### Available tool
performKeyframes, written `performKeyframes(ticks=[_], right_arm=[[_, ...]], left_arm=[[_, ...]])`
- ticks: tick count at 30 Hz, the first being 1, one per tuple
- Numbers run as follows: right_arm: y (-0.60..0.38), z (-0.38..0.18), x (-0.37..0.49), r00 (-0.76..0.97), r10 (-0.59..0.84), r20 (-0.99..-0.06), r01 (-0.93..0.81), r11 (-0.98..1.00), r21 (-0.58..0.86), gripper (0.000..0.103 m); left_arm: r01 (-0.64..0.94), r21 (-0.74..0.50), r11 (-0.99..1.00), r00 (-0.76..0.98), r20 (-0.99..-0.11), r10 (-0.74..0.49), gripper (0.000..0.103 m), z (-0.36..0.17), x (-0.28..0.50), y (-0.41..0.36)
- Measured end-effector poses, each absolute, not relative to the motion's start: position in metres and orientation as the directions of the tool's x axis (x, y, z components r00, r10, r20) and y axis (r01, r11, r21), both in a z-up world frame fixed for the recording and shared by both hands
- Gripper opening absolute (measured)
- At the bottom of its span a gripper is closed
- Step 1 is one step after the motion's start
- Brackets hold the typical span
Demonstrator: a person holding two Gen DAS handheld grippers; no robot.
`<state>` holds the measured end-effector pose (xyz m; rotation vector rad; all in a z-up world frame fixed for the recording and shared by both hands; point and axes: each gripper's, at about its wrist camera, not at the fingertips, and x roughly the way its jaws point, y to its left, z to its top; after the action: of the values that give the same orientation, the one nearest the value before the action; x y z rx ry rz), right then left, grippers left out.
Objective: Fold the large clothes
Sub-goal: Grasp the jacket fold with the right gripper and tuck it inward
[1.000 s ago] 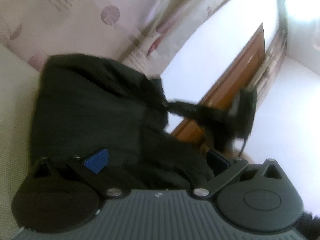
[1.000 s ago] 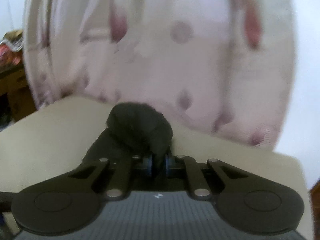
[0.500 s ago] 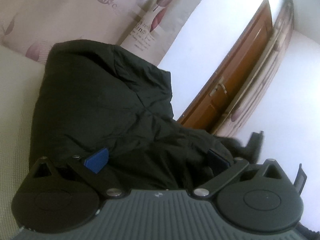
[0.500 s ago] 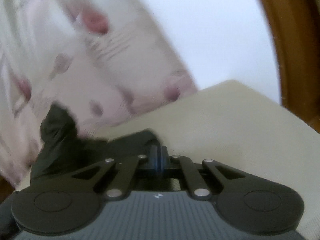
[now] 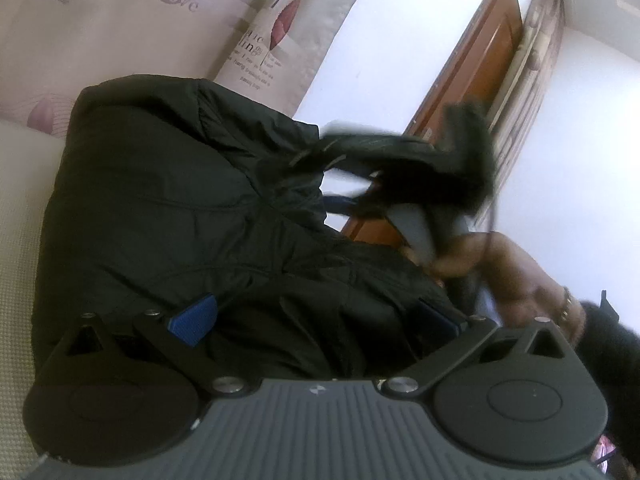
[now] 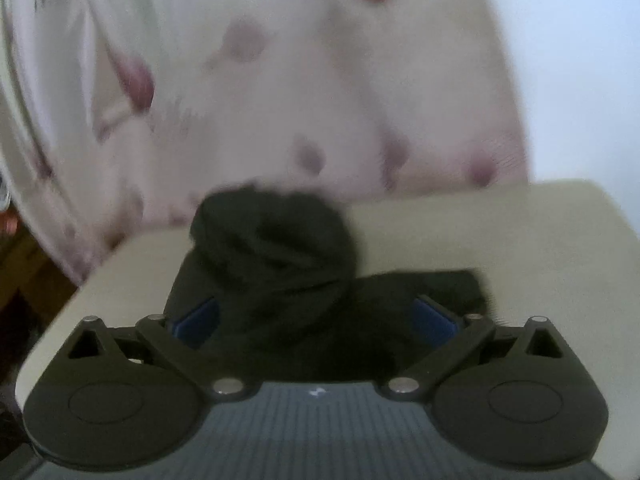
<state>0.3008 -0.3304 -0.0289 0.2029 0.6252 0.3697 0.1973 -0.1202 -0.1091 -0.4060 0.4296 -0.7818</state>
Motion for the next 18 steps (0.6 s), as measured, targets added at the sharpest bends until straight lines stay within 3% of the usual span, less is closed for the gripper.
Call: performKeyframes(ticks=[1, 2, 3, 6, 10, 13, 16, 18], right_arm=[[-0.316, -0.032, 0.308, 0.728, 0.388, -0.565, -0.297, 0.921, 0.251, 0.028], [-0.306, -0.032, 0.307, 0.724, 0.373, -0.58, -0.321, 0.927, 0.195, 0.028], [-0.295, -0.026, 0.299, 0.748, 0.348, -0.564, -0.343, 0.932, 0.12, 0.018], [-0.293, 0.001, 0.276, 0.818, 0.334, -0.468, -0.363, 0.931, 0.031, 0.014], [-0.321, 0.003, 0.265, 0.871, 0.266, -0.413, -0.291, 0.957, 0.002, 0.011], [-0.36, -0.032, 0.267, 0.881, 0.213, -0.422, -0.179, 0.977, 0.118, 0.003], [-0.393, -0.07, 0.269, 0.872, 0.18, -0.456, -0.069, 0.966, 0.249, 0.003], [-0.408, -0.086, 0.258, 0.891, 0.198, -0.409, -0.029, 0.923, 0.383, 0.003]], left_arm=[[0.577, -0.497, 0.649, 0.637, -0.224, -0.738, 0.103, -0.107, 0.198, -0.121], [0.571, -0.499, 0.652, 0.641, -0.226, -0.734, 0.103, -0.104, 0.197, -0.12], [0.564, -0.513, 0.647, 0.643, -0.219, -0.734, 0.103, -0.102, 0.196, -0.118], [0.557, -0.535, 0.635, 0.655, -0.187, -0.733, 0.103, -0.099, 0.194, -0.116], [0.564, -0.514, 0.646, 0.636, -0.229, -0.737, 0.103, -0.1, 0.197, -0.126], [0.558, -0.501, 0.661, 0.64, -0.247, -0.728, 0.103, -0.103, 0.199, -0.133], [0.56, -0.495, 0.664, 0.631, -0.265, -0.729, 0.103, -0.107, 0.204, -0.135], [0.555, -0.519, 0.65, 0.62, -0.264, -0.739, 0.103, -0.107, 0.208, -0.134]])
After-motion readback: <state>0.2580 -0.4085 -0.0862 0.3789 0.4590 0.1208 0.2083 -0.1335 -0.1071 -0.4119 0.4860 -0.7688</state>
